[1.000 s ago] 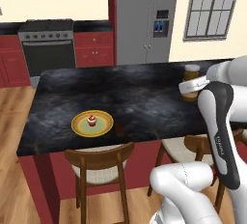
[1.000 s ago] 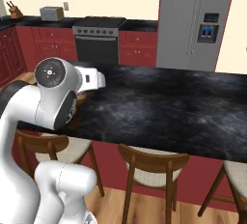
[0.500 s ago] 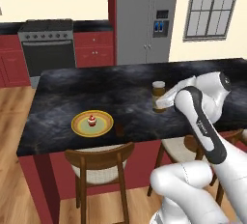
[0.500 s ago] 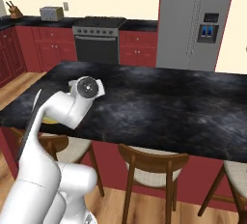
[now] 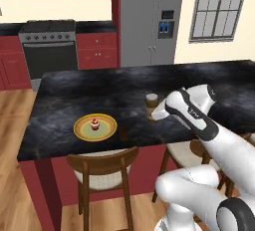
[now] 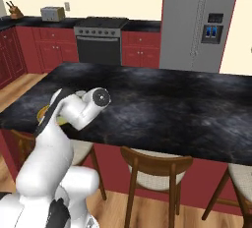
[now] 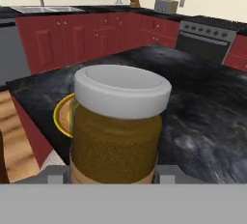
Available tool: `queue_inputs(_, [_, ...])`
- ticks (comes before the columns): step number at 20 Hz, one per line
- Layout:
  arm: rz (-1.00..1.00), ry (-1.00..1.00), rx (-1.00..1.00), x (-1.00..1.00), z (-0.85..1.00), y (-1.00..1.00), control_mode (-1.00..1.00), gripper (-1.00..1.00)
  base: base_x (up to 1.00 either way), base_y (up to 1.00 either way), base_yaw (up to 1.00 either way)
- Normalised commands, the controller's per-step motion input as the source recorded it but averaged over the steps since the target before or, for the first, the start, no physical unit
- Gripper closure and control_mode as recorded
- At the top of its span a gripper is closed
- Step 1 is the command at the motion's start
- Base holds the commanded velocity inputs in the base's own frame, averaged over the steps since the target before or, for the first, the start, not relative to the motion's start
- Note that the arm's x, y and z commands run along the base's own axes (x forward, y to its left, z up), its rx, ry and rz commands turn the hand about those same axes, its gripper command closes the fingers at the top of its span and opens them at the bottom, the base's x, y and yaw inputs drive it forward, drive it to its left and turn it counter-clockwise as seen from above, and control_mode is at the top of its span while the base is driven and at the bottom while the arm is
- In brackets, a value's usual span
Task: Take the cinnamon bottle from the cabinet and place it on the dining table, next to the plate with the cupcake. Then take the chocolate from the dining counter and place it on the cupcake plate.
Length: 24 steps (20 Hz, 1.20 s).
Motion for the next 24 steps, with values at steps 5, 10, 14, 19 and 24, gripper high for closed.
queue_inputs(5, [0.00,0.01,0.00,0.91,-0.71,-0.07,-1.00,1.00,0.00,0.00,0.00])
queue_inputs(10, [0.01,0.00,0.00,0.56,-0.63,0.03,-1.00,1.00,0.00,0.00,0.00])
queue_inputs(14, [0.01,0.00,0.00,0.28,-0.60,0.00,-1.00,1.00,0.00,0.00,0.00])
queue_inputs(19, [0.00,0.00,0.00,0.28,-0.24,0.00,-1.00,1.00,0.00,0.00,0.00])
queue_inputs(24, [0.00,0.00,0.00,0.46,-0.01,0.00,-1.00,1.00,0.00,0.00,0.00])
